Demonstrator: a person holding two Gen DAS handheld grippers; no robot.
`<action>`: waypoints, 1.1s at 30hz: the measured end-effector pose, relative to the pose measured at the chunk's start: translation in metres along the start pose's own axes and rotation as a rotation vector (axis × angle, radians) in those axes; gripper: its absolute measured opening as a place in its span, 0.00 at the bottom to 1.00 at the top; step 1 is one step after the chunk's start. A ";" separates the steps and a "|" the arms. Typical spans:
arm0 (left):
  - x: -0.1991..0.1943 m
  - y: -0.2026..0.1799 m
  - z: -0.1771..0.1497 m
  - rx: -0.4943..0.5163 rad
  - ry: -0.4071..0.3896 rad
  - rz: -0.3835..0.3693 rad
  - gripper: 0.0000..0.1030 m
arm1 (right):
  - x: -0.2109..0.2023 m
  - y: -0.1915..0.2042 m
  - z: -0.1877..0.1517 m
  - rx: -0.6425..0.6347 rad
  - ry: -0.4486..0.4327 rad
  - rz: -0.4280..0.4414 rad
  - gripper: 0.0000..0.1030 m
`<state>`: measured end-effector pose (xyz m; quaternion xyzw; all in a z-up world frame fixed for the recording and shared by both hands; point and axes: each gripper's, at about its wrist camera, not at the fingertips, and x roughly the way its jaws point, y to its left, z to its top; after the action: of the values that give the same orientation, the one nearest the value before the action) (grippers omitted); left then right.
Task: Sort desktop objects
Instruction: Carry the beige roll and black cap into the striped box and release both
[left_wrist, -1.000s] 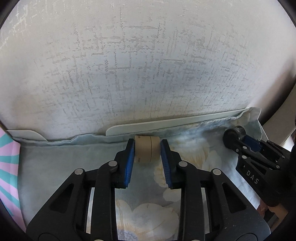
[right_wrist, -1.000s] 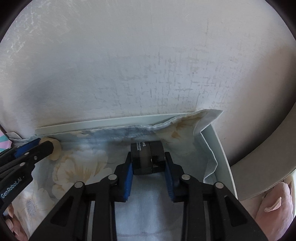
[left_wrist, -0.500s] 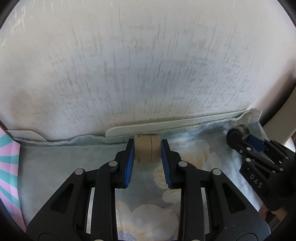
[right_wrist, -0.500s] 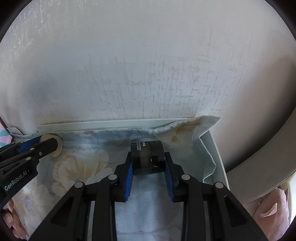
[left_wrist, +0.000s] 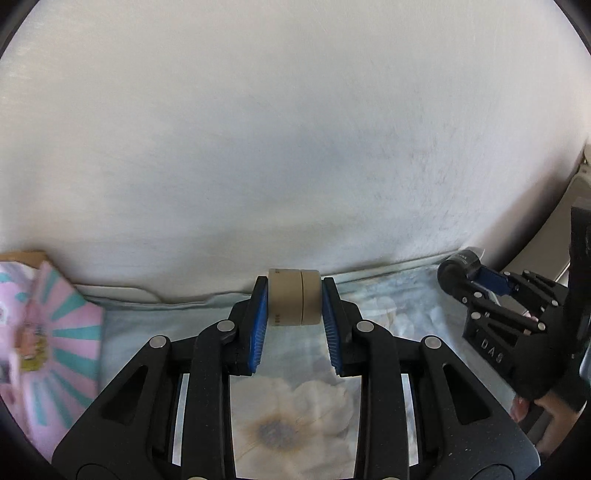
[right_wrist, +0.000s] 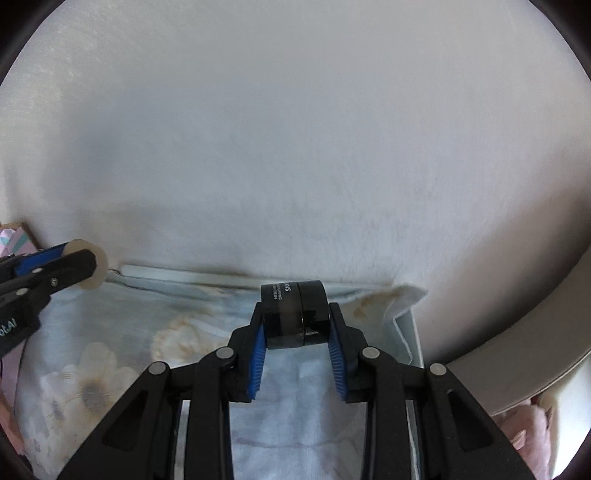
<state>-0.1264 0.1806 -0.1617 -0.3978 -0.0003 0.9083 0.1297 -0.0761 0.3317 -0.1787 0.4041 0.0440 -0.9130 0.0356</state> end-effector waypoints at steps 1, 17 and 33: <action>-0.007 0.019 -0.004 -0.007 -0.005 0.006 0.24 | -0.005 0.000 0.002 0.002 -0.004 0.014 0.27; -0.124 0.090 0.006 -0.132 -0.120 0.127 0.24 | -0.076 0.121 0.094 -0.226 -0.069 0.260 0.27; -0.239 0.235 -0.034 -0.306 -0.043 0.282 0.24 | -0.103 0.312 0.097 -0.541 0.104 0.585 0.27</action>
<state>-0.0021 -0.1066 -0.0365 -0.3896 -0.0851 0.9150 -0.0608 -0.0468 0.0143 -0.0541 0.4212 0.1677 -0.7981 0.3969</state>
